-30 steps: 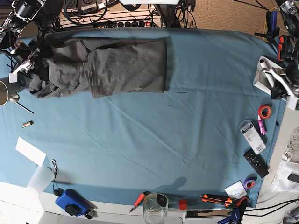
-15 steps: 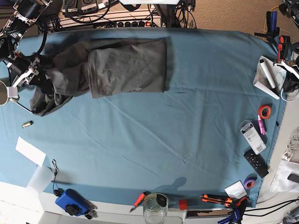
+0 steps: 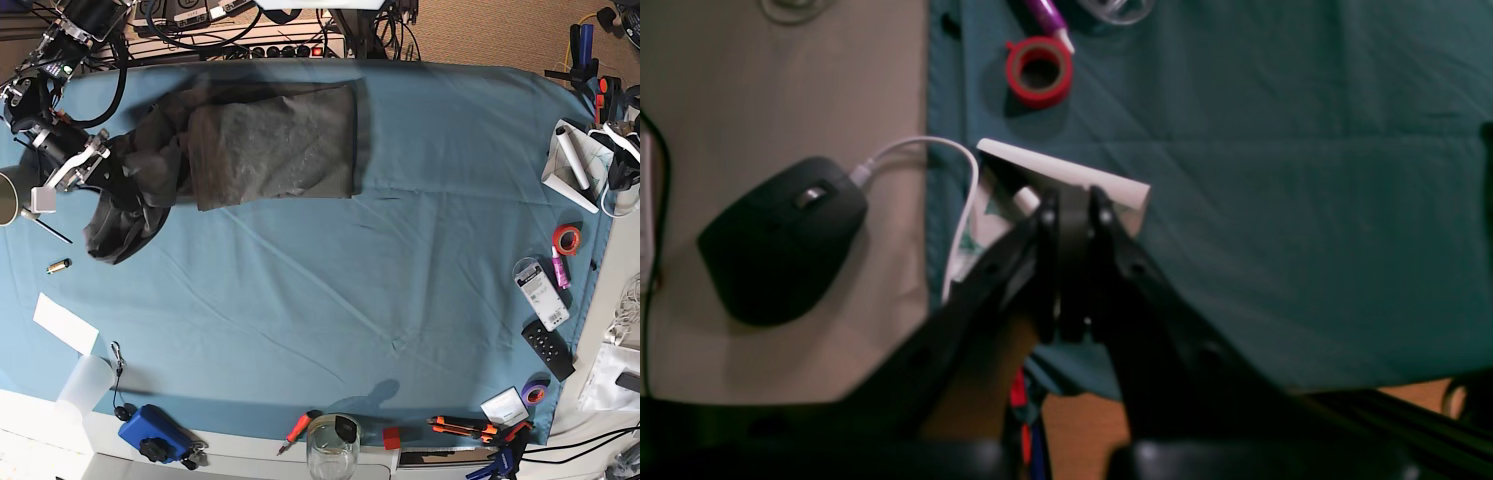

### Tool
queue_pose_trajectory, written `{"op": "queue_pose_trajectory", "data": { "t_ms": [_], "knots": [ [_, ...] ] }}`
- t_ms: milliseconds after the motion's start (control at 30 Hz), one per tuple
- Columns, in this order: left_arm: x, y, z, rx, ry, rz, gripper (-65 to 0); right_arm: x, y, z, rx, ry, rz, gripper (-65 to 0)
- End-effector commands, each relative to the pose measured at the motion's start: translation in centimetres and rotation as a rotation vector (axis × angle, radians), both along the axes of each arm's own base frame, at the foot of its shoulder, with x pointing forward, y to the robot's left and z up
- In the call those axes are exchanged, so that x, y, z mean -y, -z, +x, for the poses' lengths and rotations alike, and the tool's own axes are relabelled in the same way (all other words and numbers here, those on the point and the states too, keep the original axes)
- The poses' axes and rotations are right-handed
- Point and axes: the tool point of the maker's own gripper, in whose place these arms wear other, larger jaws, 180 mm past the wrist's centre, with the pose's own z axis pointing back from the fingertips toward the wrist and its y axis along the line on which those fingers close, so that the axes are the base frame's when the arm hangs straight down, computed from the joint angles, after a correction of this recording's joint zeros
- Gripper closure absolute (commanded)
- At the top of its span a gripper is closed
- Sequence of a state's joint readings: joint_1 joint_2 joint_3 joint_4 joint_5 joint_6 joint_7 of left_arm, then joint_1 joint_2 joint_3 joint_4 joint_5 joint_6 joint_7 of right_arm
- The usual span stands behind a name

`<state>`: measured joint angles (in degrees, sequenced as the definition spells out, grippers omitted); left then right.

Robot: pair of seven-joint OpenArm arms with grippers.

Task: Fold the T-shirt properly
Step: 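Lift the shirt end with the right gripper and fold it over the bundle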

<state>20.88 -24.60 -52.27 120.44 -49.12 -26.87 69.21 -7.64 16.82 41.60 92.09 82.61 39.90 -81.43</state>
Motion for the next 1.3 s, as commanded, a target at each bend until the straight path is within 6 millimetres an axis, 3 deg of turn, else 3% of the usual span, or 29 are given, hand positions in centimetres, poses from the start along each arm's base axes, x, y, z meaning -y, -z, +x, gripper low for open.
{"op": "queue_pose_trajectory", "data": {
  "t_ms": [0,133,333,500,767,1067,1267],
  "knots": [
    [0.0,-1.3,0.4,0.038,0.018,0.029,0.0,0.2,-2.5,0.7,0.086,-0.004,-0.008,0.0],
    [0.4,-1.7,0.4,0.05,0.03,0.041,0.0,-0.5,-3.1,0.3,0.1,-0.022,-0.056,0.0],
    [1.4,-1.9,0.2,0.065,0.033,0.026,0.0,-2.7,-1.8,-1.7,0.07,-0.028,-0.005,0.0],
    [2.9,-2.5,0.1,0.101,0.046,0.022,0.0,-3.9,-1.5,-2.3,0.061,-0.051,0.003,0.0],
    [4.1,-3.8,-0.1,0.132,0.08,0.059,0.0,-10.3,-0.2,-2.6,0.017,-0.257,0.056,0.0],
    [4.1,-3.6,-0.3,0.123,0.08,0.059,0.0,-15.2,0.4,-3.2,-0.002,-0.371,0.128,0.0],
    [4.1,-3.6,-0.3,0.123,0.08,0.059,0.0,-17.3,2.3,-2.2,-0.042,-0.418,0.017,0.0]
  ]
}}
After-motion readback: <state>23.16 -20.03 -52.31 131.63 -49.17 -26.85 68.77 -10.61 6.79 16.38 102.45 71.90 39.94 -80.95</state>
